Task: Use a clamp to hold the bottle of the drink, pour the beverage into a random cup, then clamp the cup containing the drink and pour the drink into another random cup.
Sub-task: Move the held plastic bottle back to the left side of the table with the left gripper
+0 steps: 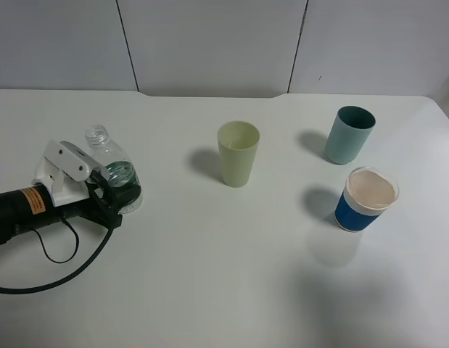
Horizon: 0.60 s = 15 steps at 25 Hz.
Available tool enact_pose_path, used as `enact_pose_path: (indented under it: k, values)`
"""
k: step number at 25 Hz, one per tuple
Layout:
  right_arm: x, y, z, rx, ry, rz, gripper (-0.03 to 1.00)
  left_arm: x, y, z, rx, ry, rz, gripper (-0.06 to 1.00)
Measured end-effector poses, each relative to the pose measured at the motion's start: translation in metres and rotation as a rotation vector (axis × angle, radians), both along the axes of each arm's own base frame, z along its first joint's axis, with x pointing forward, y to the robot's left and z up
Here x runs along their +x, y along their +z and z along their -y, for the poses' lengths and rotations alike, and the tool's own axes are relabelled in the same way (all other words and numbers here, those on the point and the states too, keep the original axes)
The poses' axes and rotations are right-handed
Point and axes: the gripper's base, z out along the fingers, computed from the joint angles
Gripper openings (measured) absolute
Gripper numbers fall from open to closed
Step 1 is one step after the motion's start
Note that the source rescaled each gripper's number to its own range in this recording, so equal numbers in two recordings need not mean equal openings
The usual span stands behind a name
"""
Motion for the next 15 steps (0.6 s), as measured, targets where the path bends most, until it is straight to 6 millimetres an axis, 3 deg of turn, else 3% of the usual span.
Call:
enact_pose_path:
  k: [14, 15]
  values:
    - [0.0000, 0.0000, 0.0000, 0.000, -0.001, 0.000, 1.00, 0.0066, -0.0032, 0.0027, -0.013, -0.022, 0.015, 0.00]
    - [0.0000, 0.0000, 0.0000, 0.000, -0.001, 0.000, 1.00, 0.0066, -0.0032, 0.0027, -0.013, -0.022, 0.015, 0.15]
